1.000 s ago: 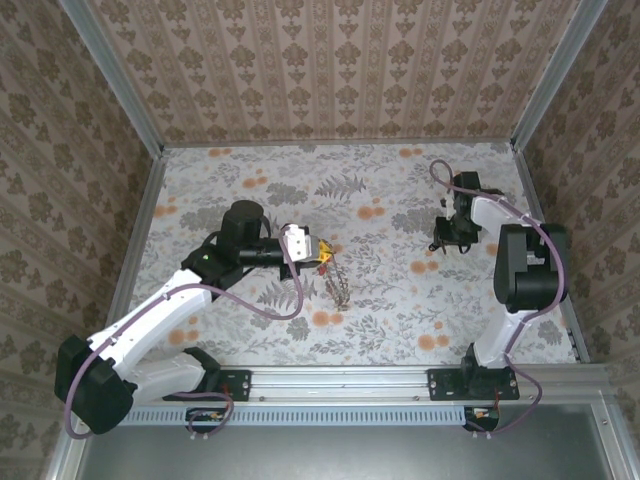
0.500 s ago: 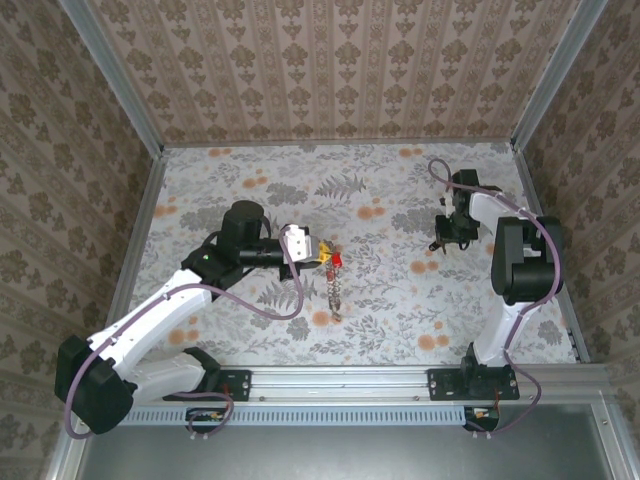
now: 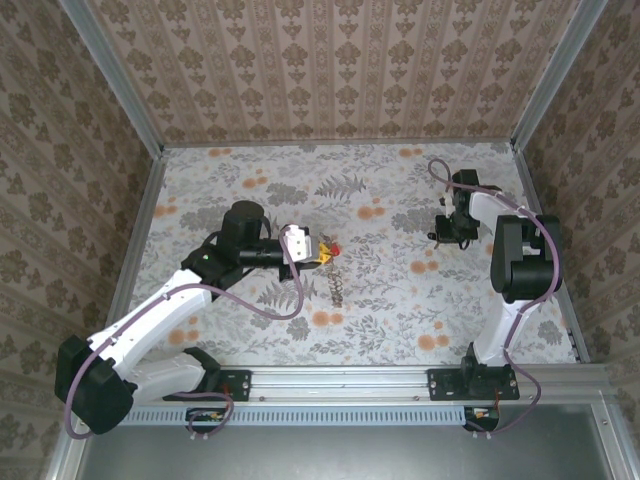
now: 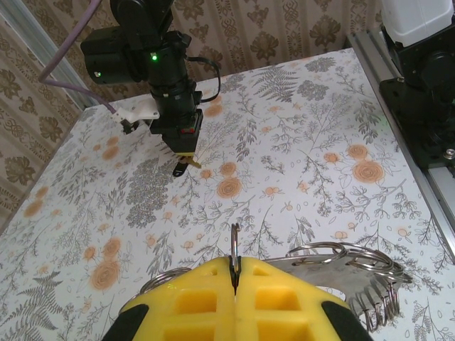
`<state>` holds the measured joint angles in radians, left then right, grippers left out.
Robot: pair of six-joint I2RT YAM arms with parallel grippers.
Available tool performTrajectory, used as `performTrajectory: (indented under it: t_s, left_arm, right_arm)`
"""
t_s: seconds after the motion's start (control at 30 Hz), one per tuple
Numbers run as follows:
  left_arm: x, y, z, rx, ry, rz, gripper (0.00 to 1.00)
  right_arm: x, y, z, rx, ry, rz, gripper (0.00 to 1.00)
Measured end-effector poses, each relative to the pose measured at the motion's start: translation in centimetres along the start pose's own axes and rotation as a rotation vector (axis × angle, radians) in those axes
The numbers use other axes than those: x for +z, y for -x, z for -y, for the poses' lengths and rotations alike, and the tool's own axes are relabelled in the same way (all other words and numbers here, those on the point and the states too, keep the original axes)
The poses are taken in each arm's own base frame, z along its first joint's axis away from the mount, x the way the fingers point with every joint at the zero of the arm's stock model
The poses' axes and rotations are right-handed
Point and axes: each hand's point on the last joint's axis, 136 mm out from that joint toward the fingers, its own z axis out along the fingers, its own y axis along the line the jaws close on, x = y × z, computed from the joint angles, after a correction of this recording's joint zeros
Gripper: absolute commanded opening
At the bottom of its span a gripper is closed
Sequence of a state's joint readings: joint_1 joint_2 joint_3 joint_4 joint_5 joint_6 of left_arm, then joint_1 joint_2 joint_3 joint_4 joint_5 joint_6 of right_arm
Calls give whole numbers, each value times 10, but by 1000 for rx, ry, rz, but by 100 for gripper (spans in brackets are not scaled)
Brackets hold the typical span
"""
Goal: Put the keys on the keyring
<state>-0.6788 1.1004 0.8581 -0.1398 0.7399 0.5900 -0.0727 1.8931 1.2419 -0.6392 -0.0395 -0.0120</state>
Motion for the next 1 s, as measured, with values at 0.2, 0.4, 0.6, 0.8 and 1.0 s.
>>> performTrajectory:
  t_s: [0.2, 0.4, 0.6, 0.8, 1.0]
  left_arm:
    - [0, 0, 0, 0, 0, 0, 0]
    - [0, -3, 1, -8, -5, -10, 0]
    - [-3, -14, 2, -23, -9, -48, 0]
    - [-5, -19, 4, -31, -18, -64, 0]
    - [-5, -19, 5, -26, -23, -63, 0]
  right_arm:
    - [-9, 1, -10, -18, 55, 27, 0]
    - [-56, 2, -46, -182, 96, 175, 0]
    - [-97, -26, -107, -571, 109, 335, 0]
    - [-104, -45, -123, -773, 134, 349, 0]
    - [-147, -63, -159, -859, 360, 520, 0]
